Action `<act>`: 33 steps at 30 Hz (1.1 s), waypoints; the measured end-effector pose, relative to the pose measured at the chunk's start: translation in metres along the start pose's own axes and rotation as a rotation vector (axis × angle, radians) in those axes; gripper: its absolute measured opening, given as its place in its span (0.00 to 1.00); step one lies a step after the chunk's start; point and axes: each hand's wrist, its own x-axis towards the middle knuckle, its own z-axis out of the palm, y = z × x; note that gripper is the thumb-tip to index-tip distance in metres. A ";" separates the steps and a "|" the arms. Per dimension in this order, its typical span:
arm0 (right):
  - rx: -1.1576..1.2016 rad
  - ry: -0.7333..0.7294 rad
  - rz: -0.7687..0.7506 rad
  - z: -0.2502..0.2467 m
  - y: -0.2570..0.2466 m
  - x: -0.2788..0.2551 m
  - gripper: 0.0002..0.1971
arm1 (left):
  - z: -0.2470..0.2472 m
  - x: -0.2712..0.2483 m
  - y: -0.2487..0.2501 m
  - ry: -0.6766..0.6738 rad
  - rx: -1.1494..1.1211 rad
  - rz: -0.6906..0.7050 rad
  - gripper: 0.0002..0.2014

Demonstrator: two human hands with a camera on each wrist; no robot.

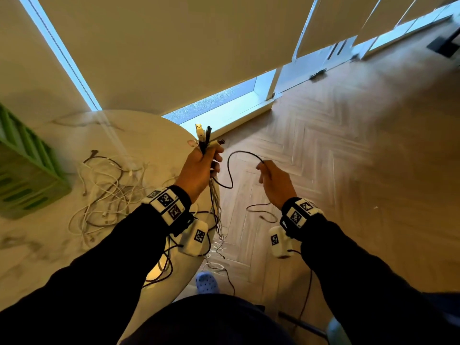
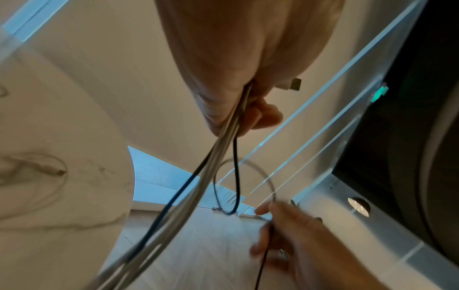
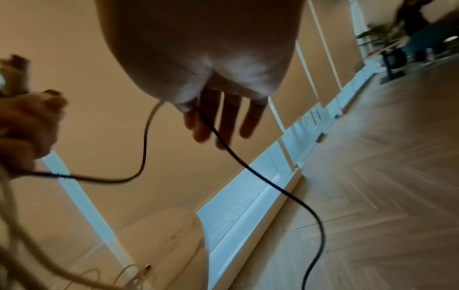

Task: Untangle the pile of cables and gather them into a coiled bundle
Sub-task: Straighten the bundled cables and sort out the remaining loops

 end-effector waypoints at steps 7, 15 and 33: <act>-0.443 -0.790 0.348 0.007 0.017 -0.016 0.63 | -0.005 -0.002 0.008 -0.122 -0.242 -0.065 0.15; 0.217 -0.632 -0.134 0.026 -0.085 -0.036 0.27 | 0.003 -0.015 0.012 -0.273 0.064 -0.085 0.15; 0.409 -0.588 0.022 0.037 -0.114 -0.054 0.09 | -0.022 0.000 0.032 -0.212 0.022 0.094 0.12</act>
